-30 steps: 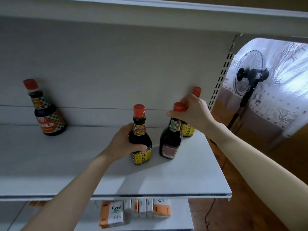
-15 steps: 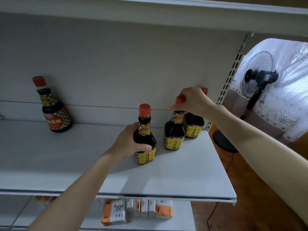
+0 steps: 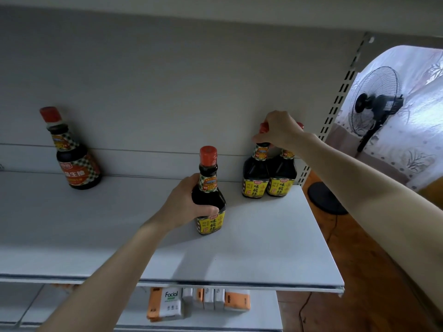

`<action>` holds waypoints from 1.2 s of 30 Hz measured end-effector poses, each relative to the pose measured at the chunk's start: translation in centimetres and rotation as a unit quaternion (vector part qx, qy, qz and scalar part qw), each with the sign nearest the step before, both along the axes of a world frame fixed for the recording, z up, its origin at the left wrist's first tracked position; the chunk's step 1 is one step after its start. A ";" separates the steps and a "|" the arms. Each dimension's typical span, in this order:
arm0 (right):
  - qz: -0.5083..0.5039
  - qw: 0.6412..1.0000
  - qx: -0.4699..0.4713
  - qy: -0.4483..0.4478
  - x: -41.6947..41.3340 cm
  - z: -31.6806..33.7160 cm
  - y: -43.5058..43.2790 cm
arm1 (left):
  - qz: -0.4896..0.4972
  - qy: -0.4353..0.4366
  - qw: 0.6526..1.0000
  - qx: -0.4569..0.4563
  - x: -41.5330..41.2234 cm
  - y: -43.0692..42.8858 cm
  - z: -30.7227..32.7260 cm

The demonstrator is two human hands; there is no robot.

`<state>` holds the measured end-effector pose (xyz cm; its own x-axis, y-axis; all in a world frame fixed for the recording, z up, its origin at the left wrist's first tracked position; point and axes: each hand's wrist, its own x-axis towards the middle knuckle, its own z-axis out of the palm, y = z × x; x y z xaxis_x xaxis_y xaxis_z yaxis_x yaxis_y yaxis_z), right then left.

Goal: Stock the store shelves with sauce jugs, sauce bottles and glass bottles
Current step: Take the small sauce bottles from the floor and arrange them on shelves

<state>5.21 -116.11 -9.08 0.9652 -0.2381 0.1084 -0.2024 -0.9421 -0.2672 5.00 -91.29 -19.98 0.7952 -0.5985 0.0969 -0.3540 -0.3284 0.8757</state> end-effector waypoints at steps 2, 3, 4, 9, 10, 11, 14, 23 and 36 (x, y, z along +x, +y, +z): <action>-0.003 1.000 -0.005 0.002 0.2 -0.1 -0.1 | 0.001 -0.004 1.000 0.003 0.1 -0.1 0.0; -0.003 1.000 -0.009 0.001 0.2 -0.1 -0.1 | 0.001 -0.006 1.000 0.002 0.1 -0.1 -0.1; -0.002 1.000 -0.010 -0.001 0.3 -0.1 -0.1 | 0.003 -0.008 1.000 0.001 0.1 0.0 -0.1; -0.012 1.000 0.001 -0.018 0.4 -0.5 0.0 | 0.002 -0.022 1.000 0.004 -0.1 0.0 0.0; -0.010 1.000 -0.003 -0.020 0.4 -0.5 0.1 | 0.004 -0.025 1.000 0.008 -0.1 0.0 0.1; -0.007 1.000 -0.008 -0.022 0.4 -0.6 0.1 | 0.004 -0.025 1.000 0.010 -0.2 0.0 0.1; -0.001 1.000 -0.012 -0.021 0.4 -0.5 0.0 | 0.005 -0.024 1.000 0.016 -0.5 0.0 0.4; -0.019 0.999 0.012 -0.033 -0.1 -0.8 0.4 | 0.062 0.000 0.998 -0.018 -0.3 -0.1 2.3; -0.093 0.990 0.105 -0.007 -11.6 -14.6 2.4 | 0.076 -0.099 0.992 -0.016 1.0 -2.0 4.0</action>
